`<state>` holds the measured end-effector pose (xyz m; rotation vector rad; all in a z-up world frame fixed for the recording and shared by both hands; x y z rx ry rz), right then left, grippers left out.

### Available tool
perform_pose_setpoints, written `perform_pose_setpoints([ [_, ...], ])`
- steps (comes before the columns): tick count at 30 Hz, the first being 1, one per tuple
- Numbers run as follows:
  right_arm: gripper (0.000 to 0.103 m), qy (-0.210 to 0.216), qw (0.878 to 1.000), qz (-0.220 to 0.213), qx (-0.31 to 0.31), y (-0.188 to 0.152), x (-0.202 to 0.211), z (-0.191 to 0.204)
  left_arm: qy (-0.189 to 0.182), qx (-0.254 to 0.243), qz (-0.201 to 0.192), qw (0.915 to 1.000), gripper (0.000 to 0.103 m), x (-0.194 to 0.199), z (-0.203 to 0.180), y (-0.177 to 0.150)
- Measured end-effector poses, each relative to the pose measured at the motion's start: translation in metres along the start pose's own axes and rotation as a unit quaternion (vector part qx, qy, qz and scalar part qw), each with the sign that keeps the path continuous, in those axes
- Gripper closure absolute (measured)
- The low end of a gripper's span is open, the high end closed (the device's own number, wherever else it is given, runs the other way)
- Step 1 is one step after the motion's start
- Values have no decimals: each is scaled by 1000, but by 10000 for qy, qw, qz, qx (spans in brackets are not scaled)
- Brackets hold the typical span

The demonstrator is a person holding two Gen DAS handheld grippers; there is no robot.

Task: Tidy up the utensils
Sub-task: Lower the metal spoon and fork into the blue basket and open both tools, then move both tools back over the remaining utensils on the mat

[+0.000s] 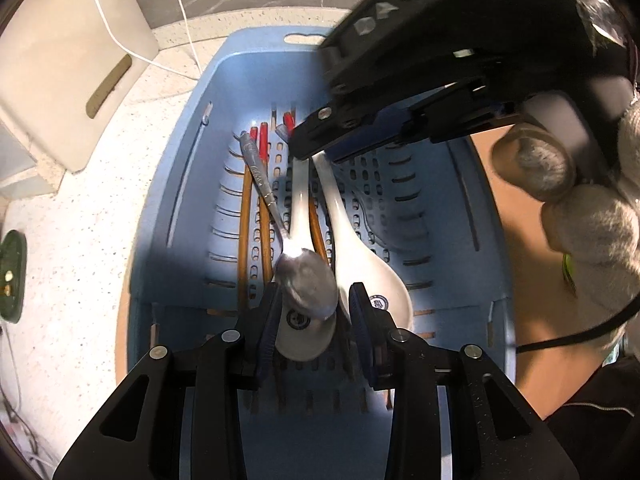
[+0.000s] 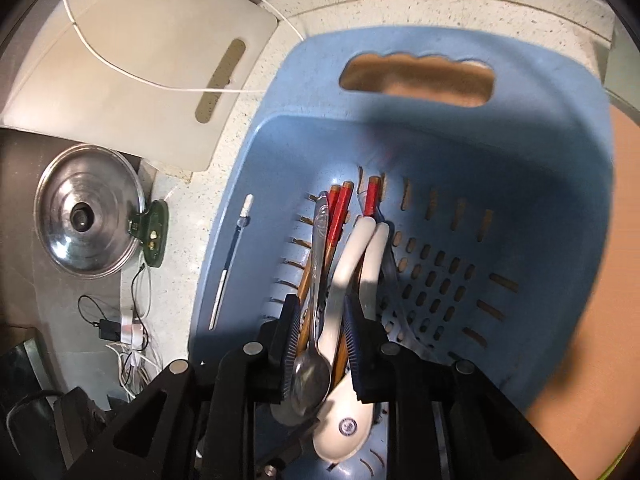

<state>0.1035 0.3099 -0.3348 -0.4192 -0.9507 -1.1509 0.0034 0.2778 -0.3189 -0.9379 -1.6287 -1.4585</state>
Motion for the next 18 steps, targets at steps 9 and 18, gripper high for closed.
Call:
perform_pose_setpoints([
  [9, 80, 254, 9988, -306, 300, -21, 73, -19, 182, -9, -336, 9993, 70, 41, -17, 0],
  [18, 56, 76, 9931, -946, 685, -46, 174, -81, 7, -48, -767, 9970, 70, 74, -77, 6],
])
Point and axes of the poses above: each gripper's, at about its wrist camera, not at the fingertips, and x roughly against the way its jaws point, z to its left, y to its top, the point moved 8 cm from there along -x, roughly the way its jaws point, and after that the axes turned 5 degrees about -z, right-handed, at the moved point
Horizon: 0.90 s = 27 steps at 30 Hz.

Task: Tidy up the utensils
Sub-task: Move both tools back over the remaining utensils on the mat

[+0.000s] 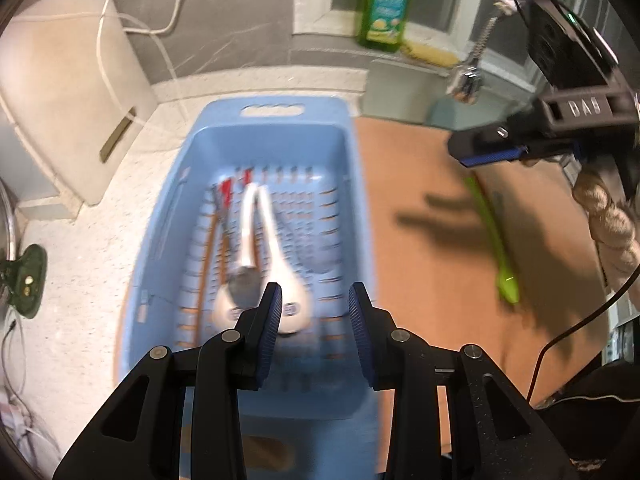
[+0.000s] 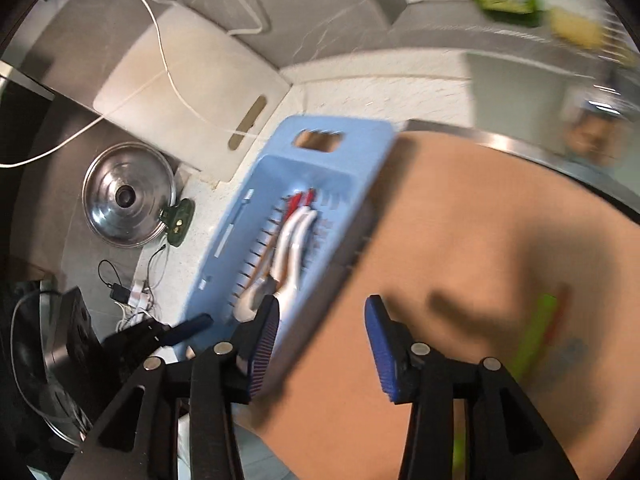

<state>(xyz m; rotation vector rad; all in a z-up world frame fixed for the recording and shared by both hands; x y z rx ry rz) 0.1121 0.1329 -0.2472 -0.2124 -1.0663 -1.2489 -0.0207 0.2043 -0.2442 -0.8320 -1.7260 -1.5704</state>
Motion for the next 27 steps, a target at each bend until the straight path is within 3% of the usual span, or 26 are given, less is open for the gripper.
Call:
perform_pose_setpoints([
  [2, 48, -138, 9997, -174, 82, -7, 24, -18, -118, -29, -71, 9999, 70, 1, -20, 2],
  [9, 46, -511, 9969, -567, 168, -28, 71, -66, -545, -361, 60, 9978, 70, -19, -89, -7],
  [22, 44, -563, 9922, -521, -978, -86, 95, -145, -992, -948, 466, 9894, 70, -67, -184, -8],
  [27, 49, -533, 9894, -616, -1206, -92, 105, -156, -901, -1099, 587, 9881, 70, -92, -198, 3],
])
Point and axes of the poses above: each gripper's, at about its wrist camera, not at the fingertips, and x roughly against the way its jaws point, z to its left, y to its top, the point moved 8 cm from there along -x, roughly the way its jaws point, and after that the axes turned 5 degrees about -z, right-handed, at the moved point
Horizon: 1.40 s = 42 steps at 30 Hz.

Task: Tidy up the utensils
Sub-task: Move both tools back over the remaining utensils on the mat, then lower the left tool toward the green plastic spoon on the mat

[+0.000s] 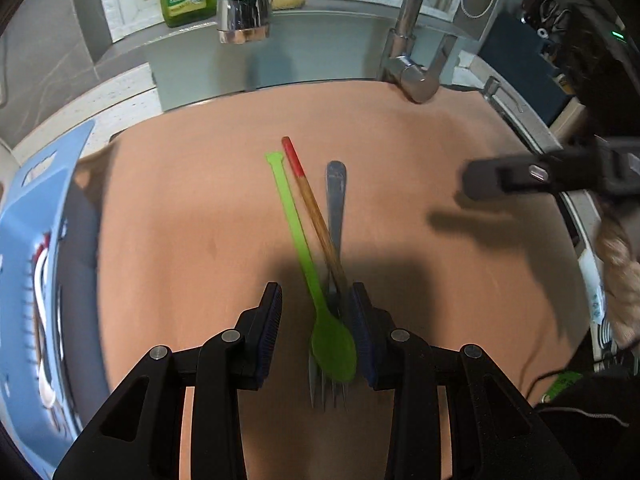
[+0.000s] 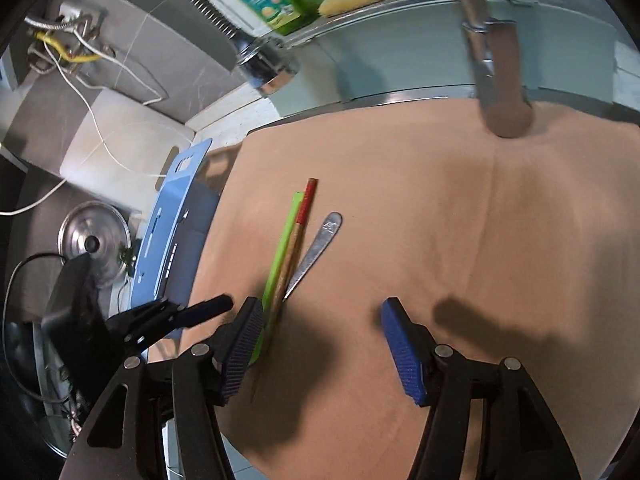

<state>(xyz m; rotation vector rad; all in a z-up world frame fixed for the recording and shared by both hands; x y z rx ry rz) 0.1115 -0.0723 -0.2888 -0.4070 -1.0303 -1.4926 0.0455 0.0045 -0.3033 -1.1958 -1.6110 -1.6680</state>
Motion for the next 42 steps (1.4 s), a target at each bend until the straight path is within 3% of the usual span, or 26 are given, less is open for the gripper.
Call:
perform_pose_setpoints([
  [4, 51, -11, 9999, -117, -123, -1, 10, -8, -147, 190, 66, 9997, 70, -13, 2, 9],
  [16, 51, -80, 9986, -207, -472, -9, 18, -28, 74, 88, 281, 9995, 70, -39, 10, 25],
  [33, 51, -9, 9993, -44, -379, -10, 4, -16, 188, 89, 643, 9977, 70, -33, 29, 1],
  [42, 51, 101, 9996, 99, -254, -9, -10, 2, 237, -565, 665, 9959, 71, -29, 21, -7],
])
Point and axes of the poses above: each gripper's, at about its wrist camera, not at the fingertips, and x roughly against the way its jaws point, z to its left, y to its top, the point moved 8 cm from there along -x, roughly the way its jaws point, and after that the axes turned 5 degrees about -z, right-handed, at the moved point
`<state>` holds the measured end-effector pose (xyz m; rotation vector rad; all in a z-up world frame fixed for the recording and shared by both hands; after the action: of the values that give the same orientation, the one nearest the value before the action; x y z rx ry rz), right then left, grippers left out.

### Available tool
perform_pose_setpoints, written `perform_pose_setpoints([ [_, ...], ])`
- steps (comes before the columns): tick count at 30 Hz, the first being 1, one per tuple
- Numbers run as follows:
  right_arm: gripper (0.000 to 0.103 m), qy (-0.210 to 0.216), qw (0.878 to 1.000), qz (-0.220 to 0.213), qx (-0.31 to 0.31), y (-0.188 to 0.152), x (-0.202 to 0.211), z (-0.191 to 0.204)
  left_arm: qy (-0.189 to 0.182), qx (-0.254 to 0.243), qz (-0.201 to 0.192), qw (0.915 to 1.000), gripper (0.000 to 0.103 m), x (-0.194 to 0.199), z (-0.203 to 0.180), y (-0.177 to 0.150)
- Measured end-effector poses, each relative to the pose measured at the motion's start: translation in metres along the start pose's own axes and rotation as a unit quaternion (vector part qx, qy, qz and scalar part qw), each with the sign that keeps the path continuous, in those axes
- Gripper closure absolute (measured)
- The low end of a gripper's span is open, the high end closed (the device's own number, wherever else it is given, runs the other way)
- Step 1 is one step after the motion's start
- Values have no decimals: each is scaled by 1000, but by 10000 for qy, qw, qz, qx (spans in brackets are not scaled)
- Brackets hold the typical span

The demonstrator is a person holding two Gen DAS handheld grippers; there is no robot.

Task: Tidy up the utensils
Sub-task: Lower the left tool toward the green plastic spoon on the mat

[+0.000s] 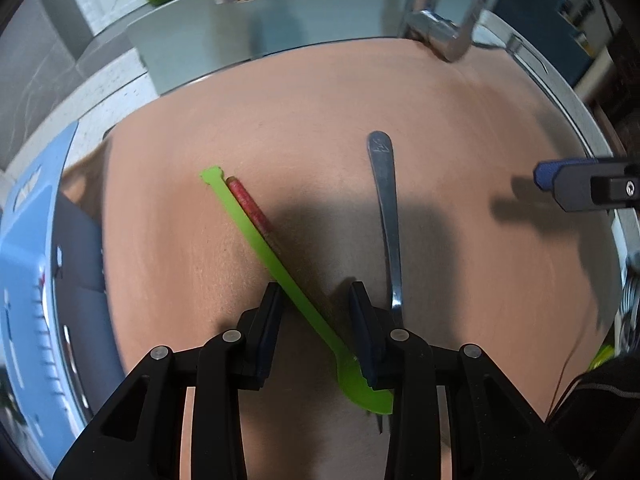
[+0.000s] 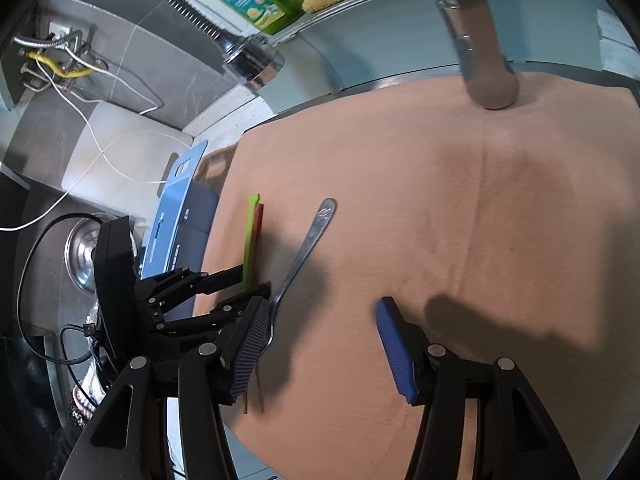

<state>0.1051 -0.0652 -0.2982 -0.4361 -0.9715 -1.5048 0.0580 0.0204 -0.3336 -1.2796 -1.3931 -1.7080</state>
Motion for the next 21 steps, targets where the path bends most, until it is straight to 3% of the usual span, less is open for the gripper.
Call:
perform_pose_setpoints([
  [8, 53, 304, 9994, 134, -115, 1, -11, 16, 163, -785, 442, 9958, 78, 3, 12, -12],
  [17, 70, 729, 9961, 468, -164, 4, -53, 56, 121, -206, 327, 9992, 77, 9, 26, -21],
  [21, 71, 755, 9947, 666, -198, 5, -80, 65, 14, 243, 29, 9997, 77, 25, 31, -26],
])
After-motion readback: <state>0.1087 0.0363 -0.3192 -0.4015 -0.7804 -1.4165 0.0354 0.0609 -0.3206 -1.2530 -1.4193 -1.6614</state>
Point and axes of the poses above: each gripper's, at about its wrist camera, not at the fingertips, and x roughly against the way its jaws point, z to its left, y to its top, the point moved 8 cm from there along -x, roughly the way its jaws point, and after that the axes turned 5 degrees about -z, right-handed, at the moved point
